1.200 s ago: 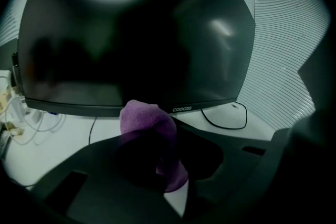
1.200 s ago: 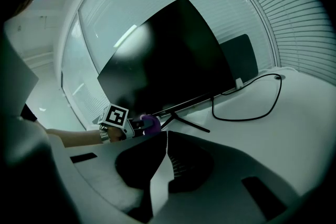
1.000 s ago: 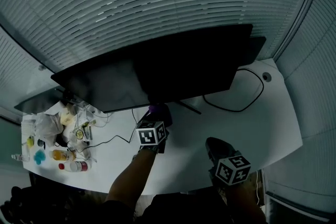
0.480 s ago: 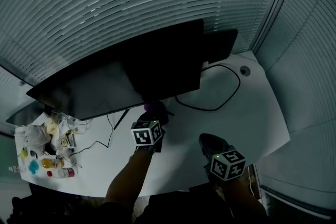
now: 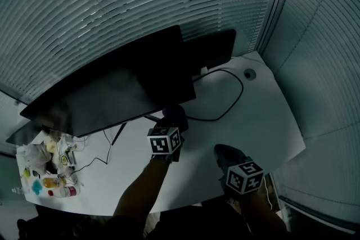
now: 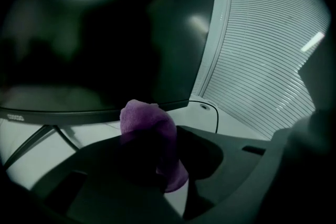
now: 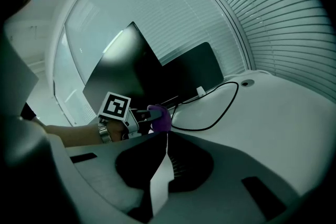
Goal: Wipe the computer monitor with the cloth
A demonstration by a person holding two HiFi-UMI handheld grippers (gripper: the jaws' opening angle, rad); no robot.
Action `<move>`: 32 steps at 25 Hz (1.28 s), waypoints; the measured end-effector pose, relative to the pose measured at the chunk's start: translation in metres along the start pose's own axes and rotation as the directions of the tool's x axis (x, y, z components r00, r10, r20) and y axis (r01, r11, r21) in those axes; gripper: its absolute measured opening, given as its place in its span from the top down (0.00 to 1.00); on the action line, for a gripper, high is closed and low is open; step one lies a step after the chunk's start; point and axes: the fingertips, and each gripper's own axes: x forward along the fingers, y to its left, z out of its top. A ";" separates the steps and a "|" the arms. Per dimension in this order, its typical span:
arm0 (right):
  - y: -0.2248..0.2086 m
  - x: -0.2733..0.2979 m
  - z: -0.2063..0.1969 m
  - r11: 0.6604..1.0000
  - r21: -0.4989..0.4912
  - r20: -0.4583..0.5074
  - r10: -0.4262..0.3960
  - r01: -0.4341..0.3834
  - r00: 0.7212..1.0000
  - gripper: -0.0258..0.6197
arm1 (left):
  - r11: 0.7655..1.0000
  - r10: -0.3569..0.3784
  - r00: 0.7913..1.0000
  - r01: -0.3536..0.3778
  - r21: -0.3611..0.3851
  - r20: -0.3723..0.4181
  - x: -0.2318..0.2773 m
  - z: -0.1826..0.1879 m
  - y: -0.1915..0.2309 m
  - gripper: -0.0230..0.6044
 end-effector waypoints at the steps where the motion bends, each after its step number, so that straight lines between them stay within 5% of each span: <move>1: -0.003 -0.003 -0.001 1.000 0.003 0.002 -0.002 0.002 1.000 0.92 | 1.000 -0.007 1.000 0.007 0.007 0.001 0.004 0.001 -0.006 0.85; 32: -0.043 -0.023 -0.004 0.996 0.066 0.036 -0.065 0.062 0.997 0.92 | 0.975 -0.171 0.985 0.167 0.148 0.015 0.036 0.030 -0.100 0.85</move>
